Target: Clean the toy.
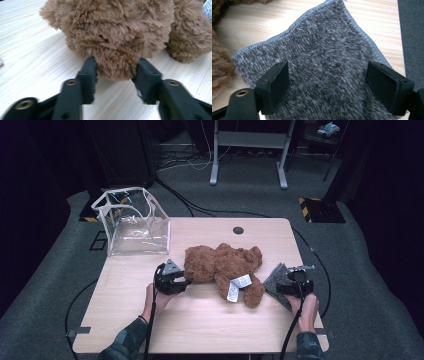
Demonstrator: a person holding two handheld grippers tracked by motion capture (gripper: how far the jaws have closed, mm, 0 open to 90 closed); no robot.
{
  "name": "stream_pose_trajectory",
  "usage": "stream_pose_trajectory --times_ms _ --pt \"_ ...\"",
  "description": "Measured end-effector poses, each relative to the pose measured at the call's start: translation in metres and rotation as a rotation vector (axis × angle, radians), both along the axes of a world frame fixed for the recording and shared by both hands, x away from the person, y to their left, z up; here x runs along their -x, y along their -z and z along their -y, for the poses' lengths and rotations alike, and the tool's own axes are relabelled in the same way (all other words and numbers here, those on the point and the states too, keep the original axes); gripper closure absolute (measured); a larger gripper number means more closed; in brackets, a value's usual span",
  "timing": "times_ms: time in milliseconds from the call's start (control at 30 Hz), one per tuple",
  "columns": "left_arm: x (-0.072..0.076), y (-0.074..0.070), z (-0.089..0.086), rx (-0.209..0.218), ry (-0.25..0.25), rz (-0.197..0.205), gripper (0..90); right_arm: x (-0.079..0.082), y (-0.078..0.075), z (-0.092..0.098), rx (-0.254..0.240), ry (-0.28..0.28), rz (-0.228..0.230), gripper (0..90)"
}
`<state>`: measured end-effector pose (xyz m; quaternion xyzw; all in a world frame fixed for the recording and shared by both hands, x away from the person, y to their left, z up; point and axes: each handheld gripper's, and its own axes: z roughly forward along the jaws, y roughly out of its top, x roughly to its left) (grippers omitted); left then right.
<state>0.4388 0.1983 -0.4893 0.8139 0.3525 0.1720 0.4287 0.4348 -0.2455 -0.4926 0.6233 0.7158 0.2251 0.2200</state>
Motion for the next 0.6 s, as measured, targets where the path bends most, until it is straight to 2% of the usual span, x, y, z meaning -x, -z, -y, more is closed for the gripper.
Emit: stream_pose_trajectory --times_ms 100,133,167,300,433,567,600 --pt "0.002 0.002 0.000 0.010 0.005 0.022 65.4 -0.001 0.002 -0.001 0.009 -0.004 -0.007 22.8" --pt "0.004 0.003 0.000 0.012 0.004 0.042 67.2 -0.001 0.003 -0.001 0.008 -0.006 -0.011 26.1" --pt "0.004 0.005 0.000 0.019 0.008 0.042 69.1 -0.001 0.005 -0.001 0.015 -0.007 -0.019 30.6" --pt "0.006 0.008 -0.001 0.044 0.000 0.060 73.1 -0.001 0.008 0.001 0.000 -0.010 -0.023 39.2" --pt "0.007 0.010 -0.001 0.036 0.005 0.074 77.1 0.000 0.009 0.001 -0.018 -0.013 -0.017 49.6" --pt "0.009 0.015 -0.001 0.062 -0.003 0.107 82.2 0.001 0.008 -0.001 -0.029 -0.011 -0.020 61.7" --pt "0.009 0.017 -0.001 0.074 -0.005 0.116 83.0 0.001 0.008 0.000 -0.019 -0.027 -0.009 63.9"
